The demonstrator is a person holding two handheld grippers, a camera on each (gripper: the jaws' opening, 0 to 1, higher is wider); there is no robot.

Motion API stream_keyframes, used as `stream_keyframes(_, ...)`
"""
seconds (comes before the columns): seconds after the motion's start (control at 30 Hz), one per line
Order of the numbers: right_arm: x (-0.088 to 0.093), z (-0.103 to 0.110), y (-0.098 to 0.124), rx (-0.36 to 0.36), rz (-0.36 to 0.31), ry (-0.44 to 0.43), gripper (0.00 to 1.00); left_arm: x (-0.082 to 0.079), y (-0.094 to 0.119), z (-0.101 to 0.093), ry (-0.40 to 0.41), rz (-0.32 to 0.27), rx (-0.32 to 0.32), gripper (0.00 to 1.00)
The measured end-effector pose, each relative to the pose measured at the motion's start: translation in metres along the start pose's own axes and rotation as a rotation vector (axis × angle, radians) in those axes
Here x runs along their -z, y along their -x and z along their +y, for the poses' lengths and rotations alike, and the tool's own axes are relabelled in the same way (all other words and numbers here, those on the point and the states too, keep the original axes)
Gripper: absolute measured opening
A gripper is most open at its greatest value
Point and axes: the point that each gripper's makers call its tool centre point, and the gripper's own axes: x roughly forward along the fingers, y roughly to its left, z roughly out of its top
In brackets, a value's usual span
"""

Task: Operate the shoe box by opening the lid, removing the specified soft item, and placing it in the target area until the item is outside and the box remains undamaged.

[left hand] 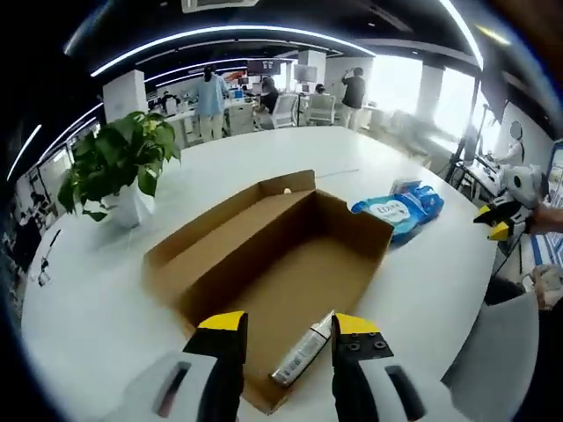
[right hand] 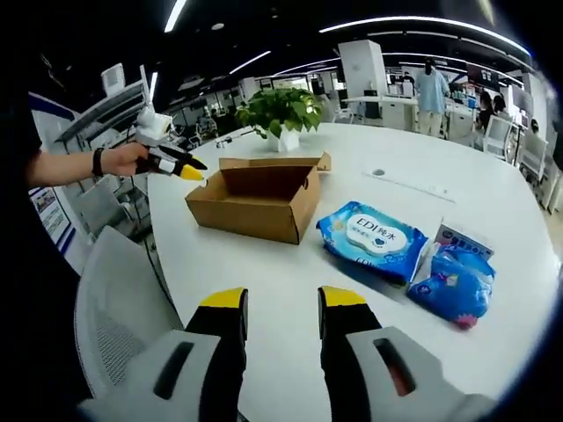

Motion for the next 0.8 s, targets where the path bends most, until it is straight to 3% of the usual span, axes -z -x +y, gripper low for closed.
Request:
stream_keyframes(0.27,0.003,-0.007,0.011,0.025,-0.01,-0.013,0.29,-0.001,-0.016,-0.007,-0.067,0.041,0.049,0.39)
stream_keyframes(0.53,-0.008,-0.001,0.024,0.035,-0.021,0.008,0.3,0.016,-0.036,-0.007,-0.168,0.134,0.112,0.4)
stream_keyframes(0.8,-0.025,0.006,0.042,0.046,-0.055,0.021,0.31,0.023,-0.055,-0.004,-0.205,0.202,0.201,0.42)
